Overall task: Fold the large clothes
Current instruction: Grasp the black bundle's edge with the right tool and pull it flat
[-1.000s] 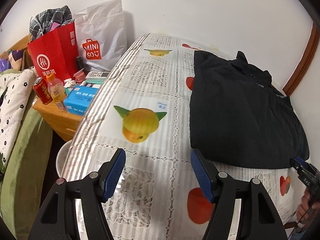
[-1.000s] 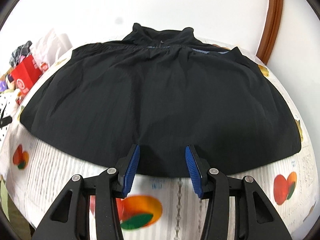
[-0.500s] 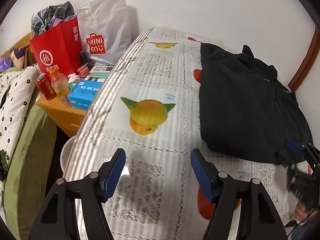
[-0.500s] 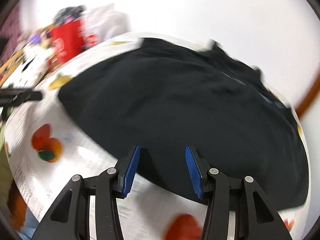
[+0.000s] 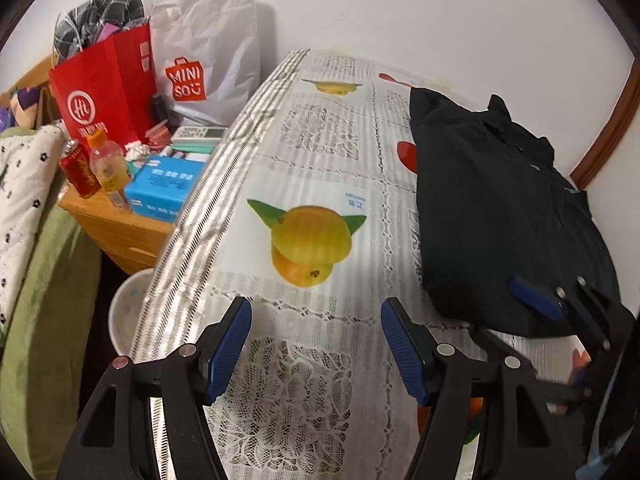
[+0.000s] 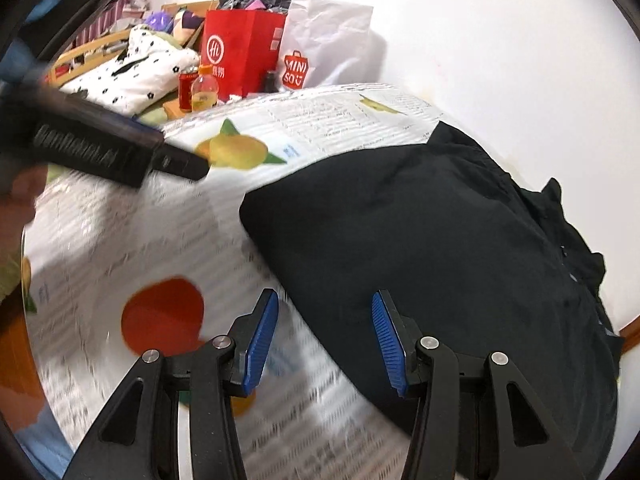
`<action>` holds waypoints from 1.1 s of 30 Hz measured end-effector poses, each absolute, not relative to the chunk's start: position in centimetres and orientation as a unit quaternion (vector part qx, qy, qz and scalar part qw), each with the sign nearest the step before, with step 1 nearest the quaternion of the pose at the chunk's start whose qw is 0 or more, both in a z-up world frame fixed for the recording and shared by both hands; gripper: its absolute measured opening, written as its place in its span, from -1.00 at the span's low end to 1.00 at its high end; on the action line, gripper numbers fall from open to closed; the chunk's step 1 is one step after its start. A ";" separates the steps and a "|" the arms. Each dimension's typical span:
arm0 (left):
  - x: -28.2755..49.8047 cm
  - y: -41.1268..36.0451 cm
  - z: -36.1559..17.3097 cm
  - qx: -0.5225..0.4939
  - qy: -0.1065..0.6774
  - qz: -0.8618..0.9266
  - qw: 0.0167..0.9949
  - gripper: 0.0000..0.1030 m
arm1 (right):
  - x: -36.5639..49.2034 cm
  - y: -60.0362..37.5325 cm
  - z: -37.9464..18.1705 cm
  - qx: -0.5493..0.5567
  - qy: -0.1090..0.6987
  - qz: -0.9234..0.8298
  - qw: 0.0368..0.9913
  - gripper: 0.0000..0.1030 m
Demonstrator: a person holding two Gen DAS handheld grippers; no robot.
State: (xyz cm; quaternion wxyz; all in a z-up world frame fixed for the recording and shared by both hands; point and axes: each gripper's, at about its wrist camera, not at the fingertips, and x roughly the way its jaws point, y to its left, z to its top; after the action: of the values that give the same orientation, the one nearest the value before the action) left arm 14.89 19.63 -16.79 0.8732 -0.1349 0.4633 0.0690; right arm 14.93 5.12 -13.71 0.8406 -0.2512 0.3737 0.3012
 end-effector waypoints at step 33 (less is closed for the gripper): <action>15.4 13.4 -14.2 -0.095 0.413 0.032 0.905 0.28 | 22.6 -15.7 -5.8 0.127 0.311 0.154 0.929 -0.94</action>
State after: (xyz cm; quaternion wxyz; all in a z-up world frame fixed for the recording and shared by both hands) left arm 15.43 13.42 -14.24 0.9053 -0.0950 0.4129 0.0316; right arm 22.61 -15.67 -5.84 0.9292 0.1268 0.3112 0.1538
